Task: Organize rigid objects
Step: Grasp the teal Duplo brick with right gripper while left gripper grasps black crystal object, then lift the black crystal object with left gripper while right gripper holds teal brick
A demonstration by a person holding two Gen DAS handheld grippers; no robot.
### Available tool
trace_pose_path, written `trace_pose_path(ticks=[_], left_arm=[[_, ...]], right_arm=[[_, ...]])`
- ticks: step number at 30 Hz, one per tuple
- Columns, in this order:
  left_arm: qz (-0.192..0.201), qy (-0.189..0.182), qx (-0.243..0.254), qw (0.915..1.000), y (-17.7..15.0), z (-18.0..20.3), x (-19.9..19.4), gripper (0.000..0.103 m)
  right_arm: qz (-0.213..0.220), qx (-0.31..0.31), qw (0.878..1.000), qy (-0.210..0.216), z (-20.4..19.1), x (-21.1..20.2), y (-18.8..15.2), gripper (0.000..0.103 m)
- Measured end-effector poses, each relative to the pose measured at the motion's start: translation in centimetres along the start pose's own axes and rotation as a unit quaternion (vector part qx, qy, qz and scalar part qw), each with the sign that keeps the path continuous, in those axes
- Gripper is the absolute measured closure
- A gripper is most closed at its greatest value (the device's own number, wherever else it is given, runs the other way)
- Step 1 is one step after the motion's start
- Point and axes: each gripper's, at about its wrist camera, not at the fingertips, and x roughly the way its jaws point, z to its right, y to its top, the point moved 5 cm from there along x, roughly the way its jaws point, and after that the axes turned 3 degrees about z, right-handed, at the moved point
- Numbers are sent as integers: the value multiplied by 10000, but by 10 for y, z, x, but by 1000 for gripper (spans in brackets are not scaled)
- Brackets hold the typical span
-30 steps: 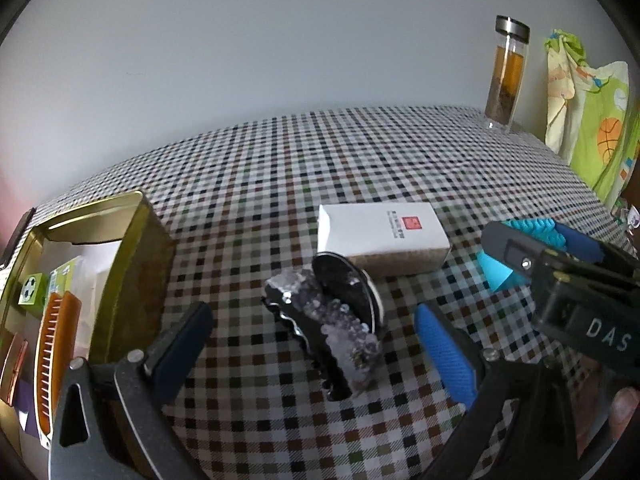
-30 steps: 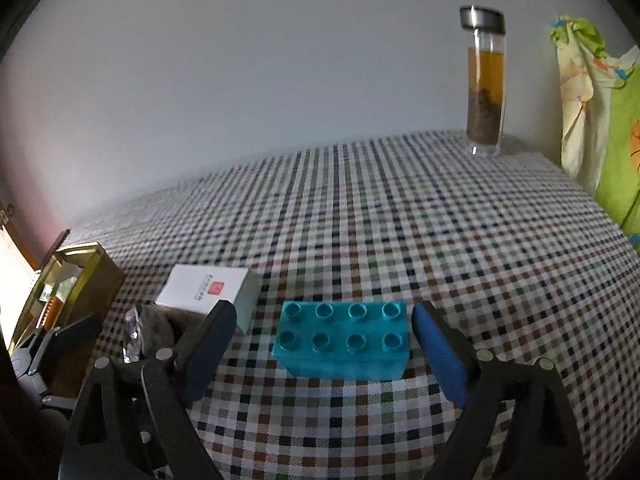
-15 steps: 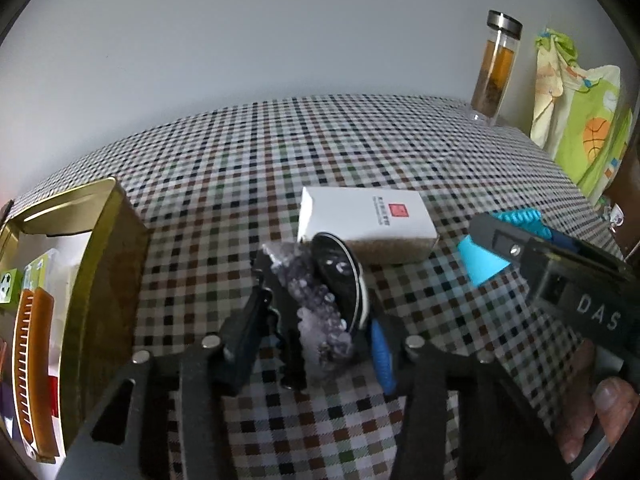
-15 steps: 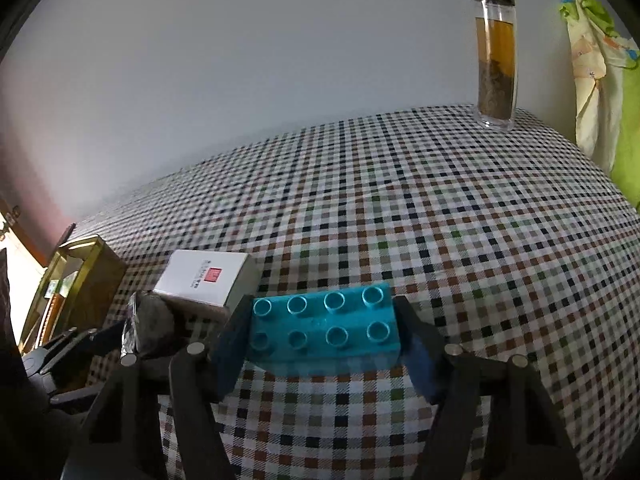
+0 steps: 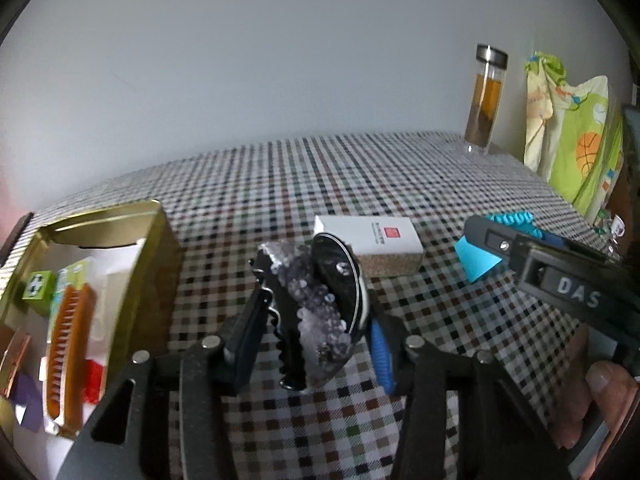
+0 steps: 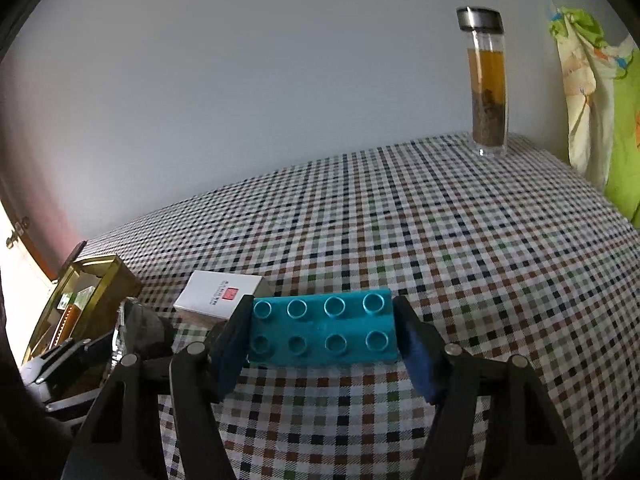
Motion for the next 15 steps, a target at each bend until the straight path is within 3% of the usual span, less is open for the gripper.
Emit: trace_pose_path(ticks=[15], left_arm=[[1285,510,-7,9904,0,-15,-57,56]], right_arm=[[353,70,9979,543,-13,-21,-6,34]])
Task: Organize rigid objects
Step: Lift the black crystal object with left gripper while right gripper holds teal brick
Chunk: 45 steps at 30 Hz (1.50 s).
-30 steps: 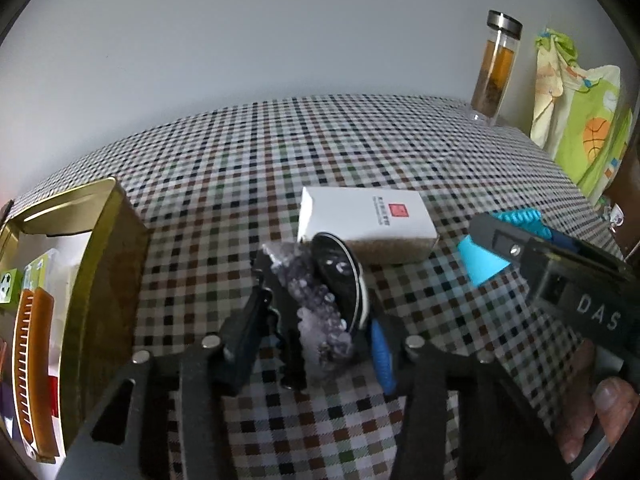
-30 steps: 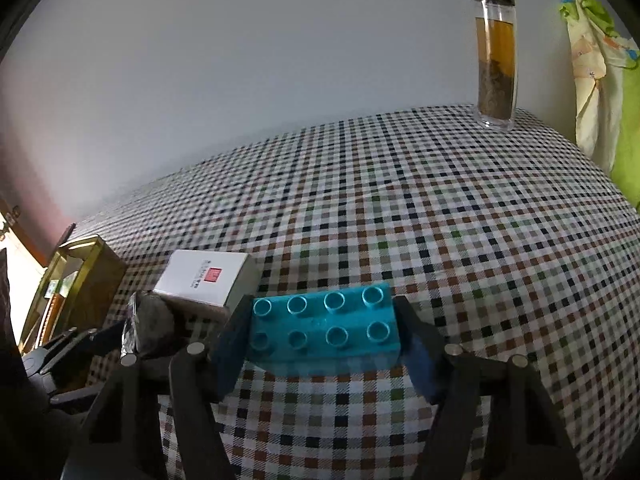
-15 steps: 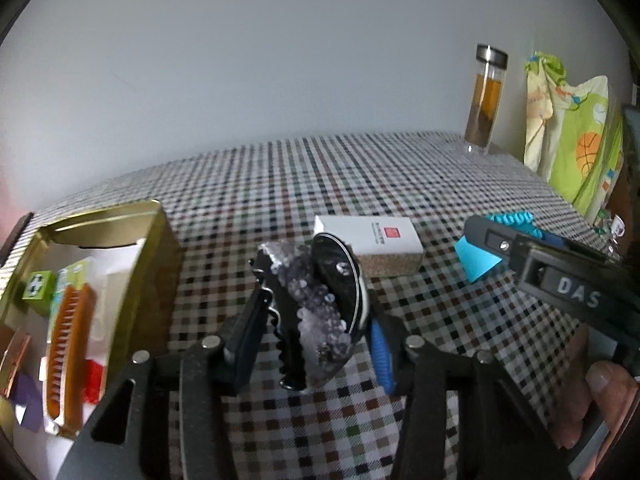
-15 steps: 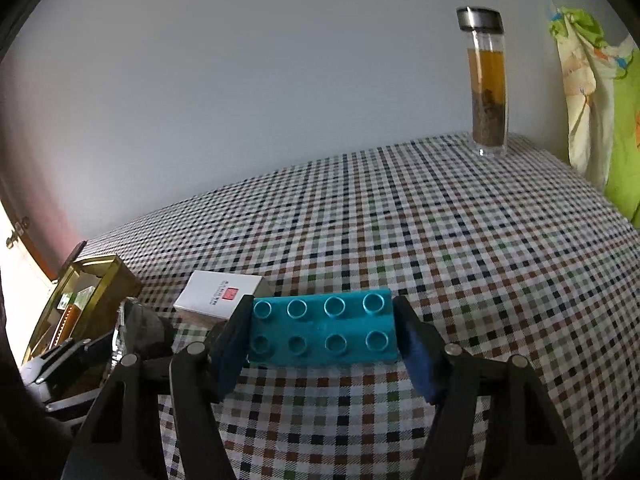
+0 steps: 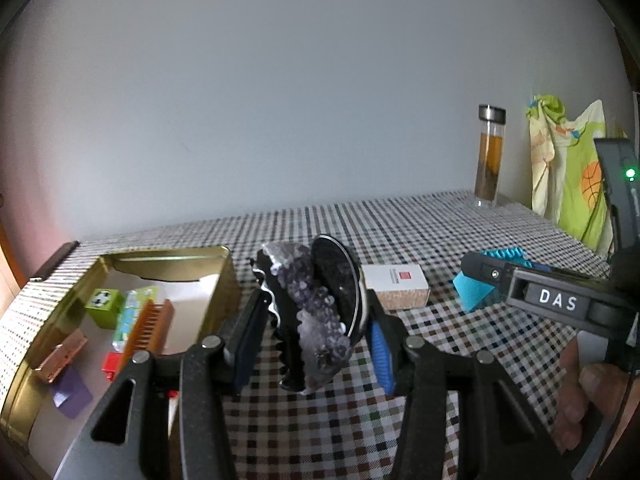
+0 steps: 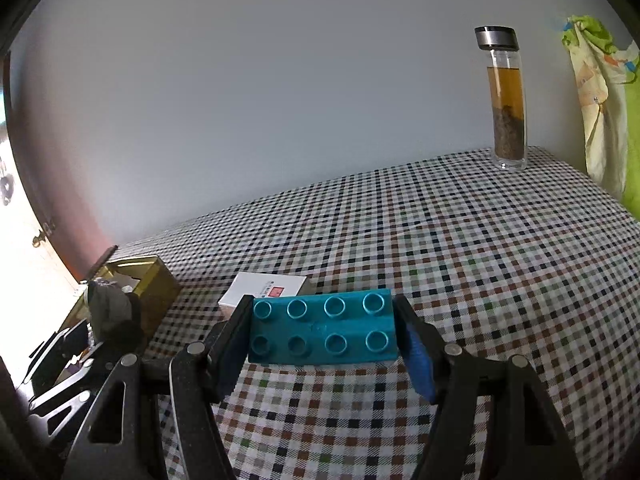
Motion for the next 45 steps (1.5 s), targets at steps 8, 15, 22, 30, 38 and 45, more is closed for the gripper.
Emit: trace_pose_path(ticks=[8,15,22,30,38,45], left_arm=[[273,35,-157,9995,-1,-13,-17,56],[464,47,-93,9989,-1,-13,-29,66],[373,-35,-189,9991,-3,-17,-27,66],[-73,-298,-215,9993,-10,-16,-18,34],[-525,-607,-6,9968,-20,-6,-14,25],[-1101,-932,304,9891,-32,11,3,25]], right_arm=[[425,-537,9972,-294,-18,-17,-1,34],[799,-1012,9913,-270,-45,-38,-9,34],[1014,-1097,9885,-230,-55,-50,-11,34],[940,-797,9922,-185,-45,-48,-10,34],[862,-690,9938,-102,-43,-45,-9,34],[831,-634,9945,-73,-41,-44,-8,34]])
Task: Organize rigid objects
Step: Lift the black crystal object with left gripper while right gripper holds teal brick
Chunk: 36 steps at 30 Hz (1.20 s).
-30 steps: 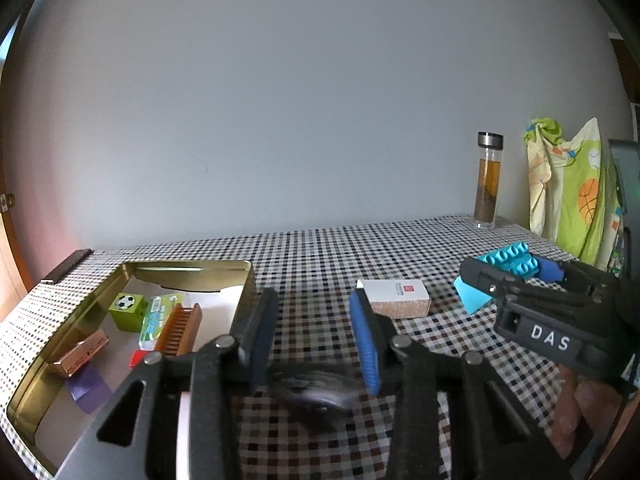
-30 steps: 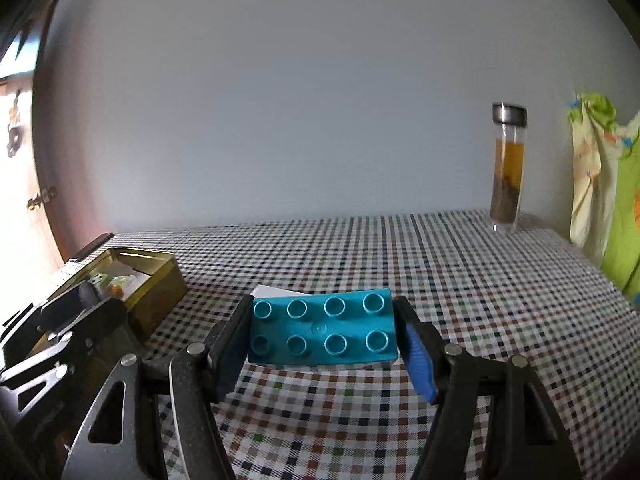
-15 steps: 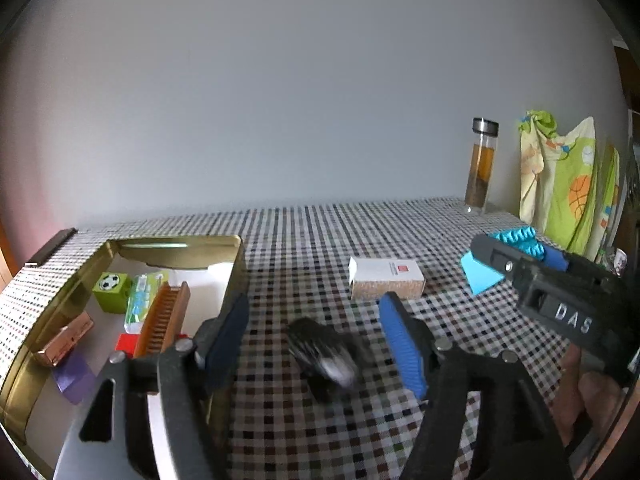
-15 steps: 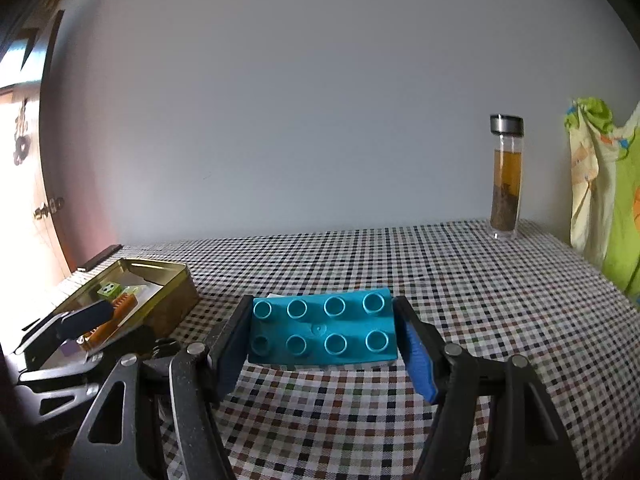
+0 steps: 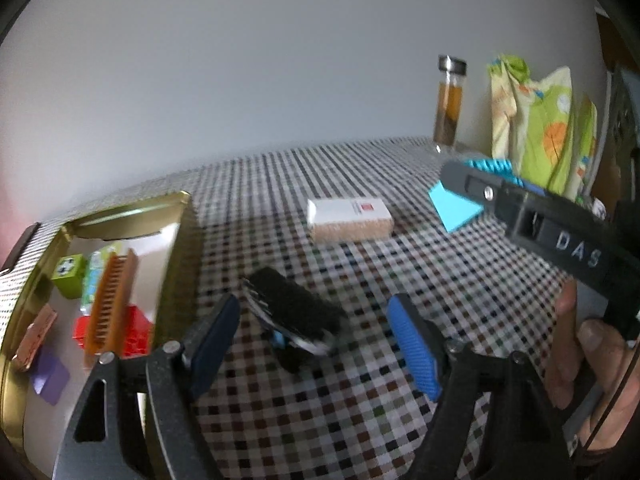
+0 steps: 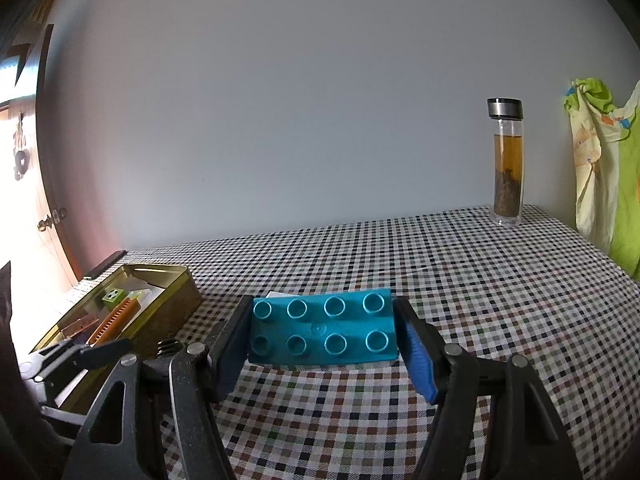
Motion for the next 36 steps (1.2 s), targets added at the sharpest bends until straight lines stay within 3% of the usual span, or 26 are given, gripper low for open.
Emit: trace_pose_path(ticks=[4,7,16,17,18,21,36], left_arm=[[-446,-135,-70,9989,-5,1,17,25],[-720,-329,-386,9961,-8,-4,29,26],[-776,-196,-663,9946,-1,-7,46,26],[-770,-154,-637,9949,-1,-7,46,28],[-756,-107,-624,9951,0,-7,45,36],[-737,-36,-743,9945,1,-15,47,70],[-409,-150,-813,9957,5,-21,32,76]], right_arm=[[-1,5,10000,-8,-1,-1,0,34],[-8,29,10000,-16,0,0,0,34],[-25,88,10000,-8,2,0,0,34],[-25,98,9999,-8,2,0,0,34],[-30,105,9999,-6,2,0,0,34],[-35,103,9999,0,1,0,0,34],[4,105,9999,29,0,-1,0,34]])
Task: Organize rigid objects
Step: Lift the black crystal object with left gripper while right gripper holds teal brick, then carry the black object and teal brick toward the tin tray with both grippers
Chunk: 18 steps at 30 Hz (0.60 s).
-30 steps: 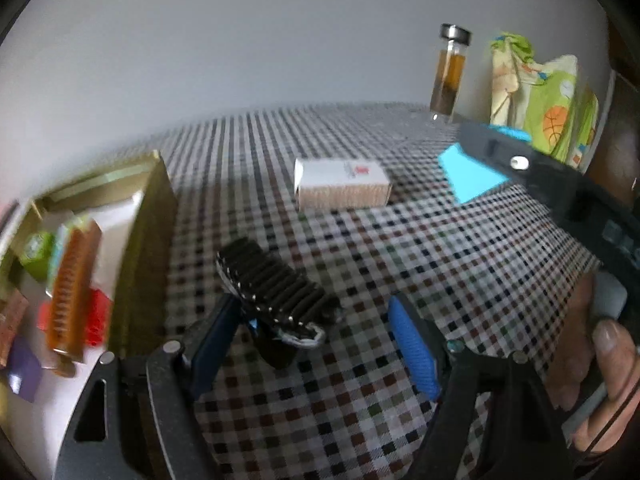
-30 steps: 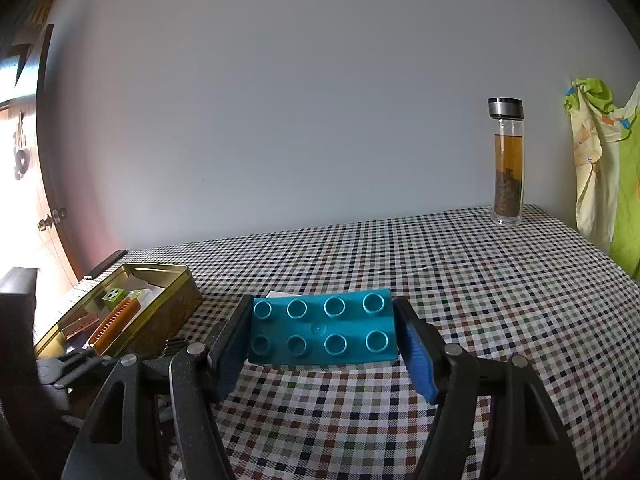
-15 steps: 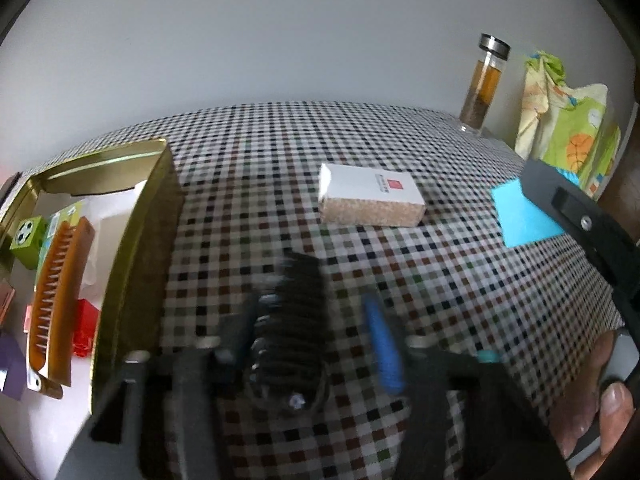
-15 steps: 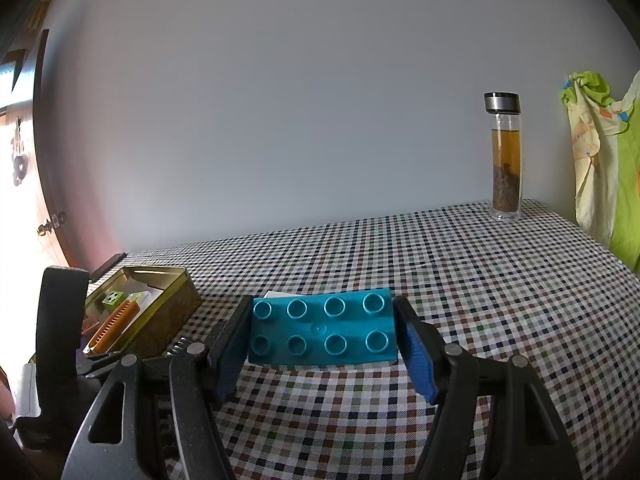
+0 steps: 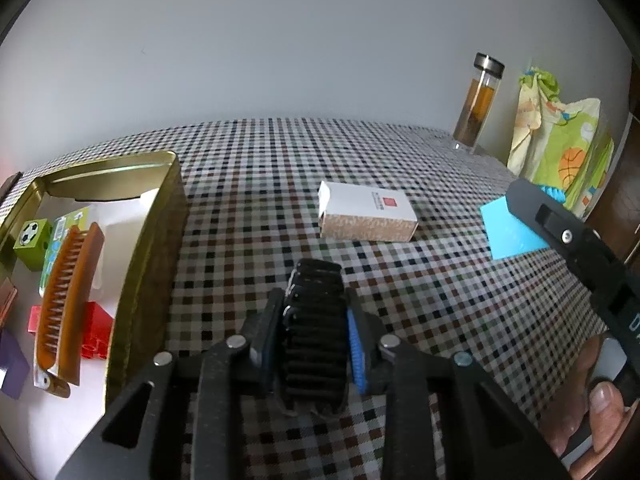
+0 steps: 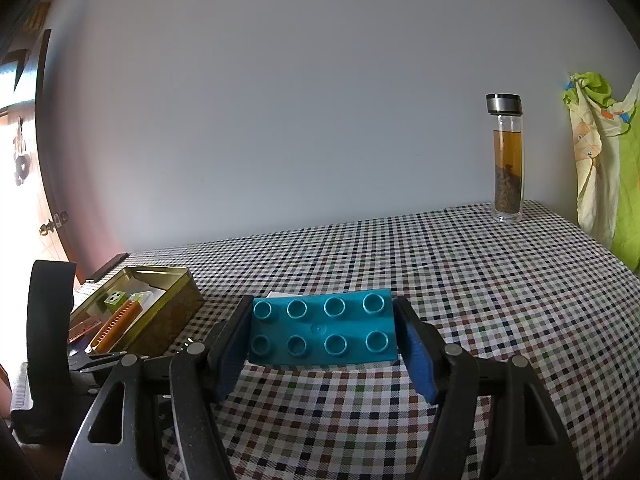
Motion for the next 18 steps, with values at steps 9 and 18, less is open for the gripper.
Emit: trace_pose_path(ticks=[9,18], left_arm=[[463,280,246,9982,4,8,-18,76],[1093,645,544,9904,8,15,-40,76]], right_arm=[[78,-87,9999,9,-4,-3,0,34],[234,-260,9994,15,-14,-11,0,34]])
